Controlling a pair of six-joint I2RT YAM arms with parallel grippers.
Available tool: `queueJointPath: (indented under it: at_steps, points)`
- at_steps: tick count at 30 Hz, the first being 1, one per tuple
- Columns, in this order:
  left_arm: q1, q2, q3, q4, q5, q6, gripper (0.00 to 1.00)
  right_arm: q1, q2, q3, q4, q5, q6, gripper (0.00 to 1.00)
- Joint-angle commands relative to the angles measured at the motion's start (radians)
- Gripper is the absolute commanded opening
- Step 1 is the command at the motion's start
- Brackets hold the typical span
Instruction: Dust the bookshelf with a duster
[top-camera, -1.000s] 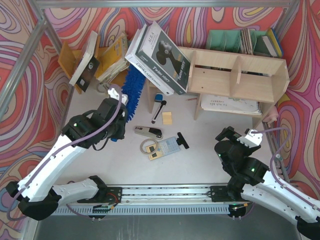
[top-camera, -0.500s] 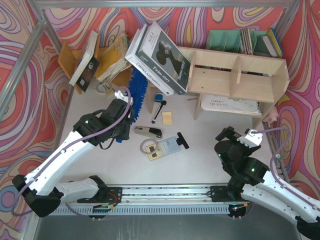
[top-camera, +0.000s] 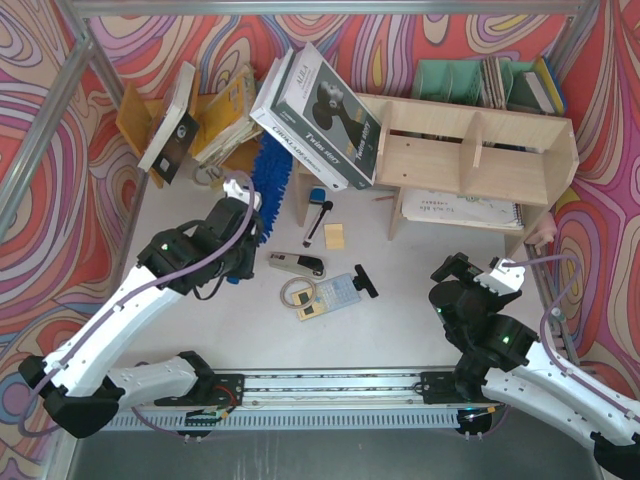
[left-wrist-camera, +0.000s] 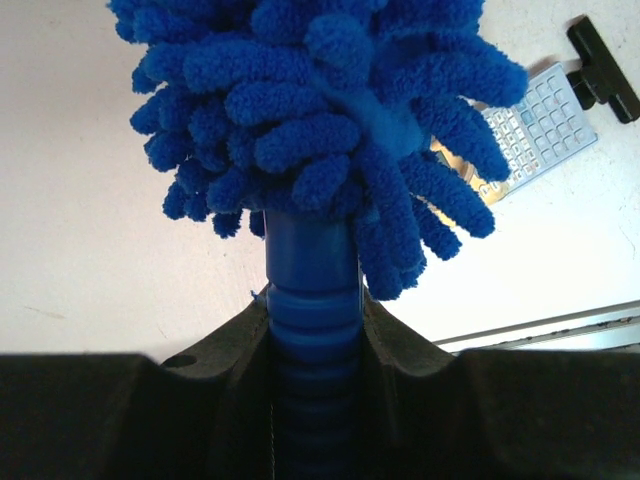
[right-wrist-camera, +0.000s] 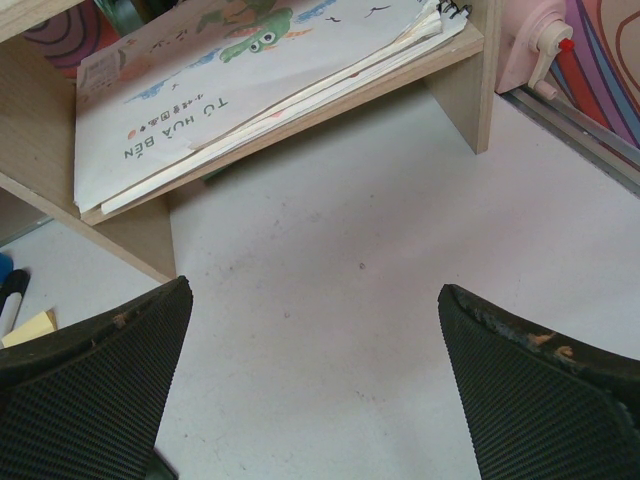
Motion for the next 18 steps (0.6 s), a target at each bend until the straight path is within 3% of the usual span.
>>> queueJointPath:
  at_steps: [1,12,18]
  points:
    - [-0.004,-0.013,-0.052,0.058,0.029,0.021,0.0,0.0,-0.002,0.008,0.004,0.029,0.004,0.99]
    - [-0.004,-0.053,-0.25,0.094,0.082,-0.018,0.0,0.0,0.001,0.008,0.005,0.027,0.004,0.99]
    - [-0.004,-0.068,-0.23,0.104,0.05,-0.017,0.0,-0.001,0.0,0.008,0.005,0.028,0.004,0.99]
